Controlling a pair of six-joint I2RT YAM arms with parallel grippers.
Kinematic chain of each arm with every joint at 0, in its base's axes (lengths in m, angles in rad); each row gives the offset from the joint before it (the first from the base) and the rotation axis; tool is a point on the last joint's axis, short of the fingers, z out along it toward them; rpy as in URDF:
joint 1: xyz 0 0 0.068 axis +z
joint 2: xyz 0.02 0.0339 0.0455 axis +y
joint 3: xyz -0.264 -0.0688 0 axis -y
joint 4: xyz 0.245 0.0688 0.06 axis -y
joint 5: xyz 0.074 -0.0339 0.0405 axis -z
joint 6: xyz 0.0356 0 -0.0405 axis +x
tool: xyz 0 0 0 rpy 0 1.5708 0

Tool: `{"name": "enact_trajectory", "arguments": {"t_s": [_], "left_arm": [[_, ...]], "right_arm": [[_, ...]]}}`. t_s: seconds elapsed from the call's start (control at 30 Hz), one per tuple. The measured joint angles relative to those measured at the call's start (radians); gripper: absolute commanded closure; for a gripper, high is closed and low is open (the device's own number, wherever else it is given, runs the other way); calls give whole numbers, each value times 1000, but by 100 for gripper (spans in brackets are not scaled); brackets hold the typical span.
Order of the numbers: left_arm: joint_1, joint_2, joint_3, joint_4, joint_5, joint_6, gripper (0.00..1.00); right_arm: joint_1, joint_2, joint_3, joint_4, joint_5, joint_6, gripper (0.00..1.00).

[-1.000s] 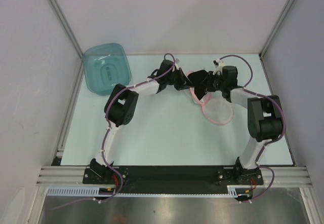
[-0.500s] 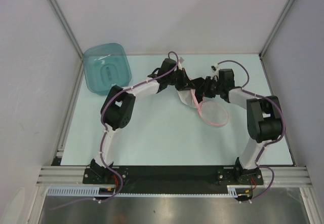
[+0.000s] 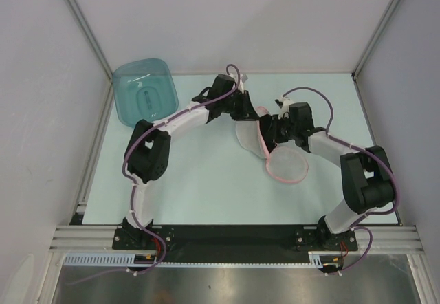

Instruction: Place the bra in the laundry bag and zip it closed

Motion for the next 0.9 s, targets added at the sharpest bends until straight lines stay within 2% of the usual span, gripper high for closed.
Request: {"name": "enact_trajectory", "arguments": {"t_s": [0.1, 0.13, 0.23, 0.27, 0.37, 0.43, 0.5, 0.6, 0.73, 0.9], "left_arm": [[2, -49, -45, 3, -21, 19, 65], [2, -65, -64, 0, -28, 24, 54], [3, -117, -142, 9, -63, 34, 46], [4, -141, -183, 21, -82, 33, 46], [9, -224, -320, 48, -151, 27, 57], [22, -260, -372, 52, -198, 17, 67], [43, -270, -385, 55, -236, 3, 74], [75, -228, -346, 58, -254, -5, 80], [93, -112, -273, 69, -261, -23, 83], [85, 15, -251, 52, -259, -33, 83]], "right_arm": [[12, -11, 0, -8, 13, -26, 100], [16, -14, 0, -13, 15, -32, 100], [18, -11, 23, -66, 17, -36, 100], [18, -5, 38, -85, 16, -29, 100], [18, 24, 84, -111, 10, -2, 100], [17, 45, 103, -111, 4, 31, 100], [17, 61, 109, -112, 0, 63, 100], [16, 80, 110, -113, -14, 103, 100], [14, 88, 116, -116, -24, 138, 100], [13, 88, 121, -115, -29, 172, 100]]}}
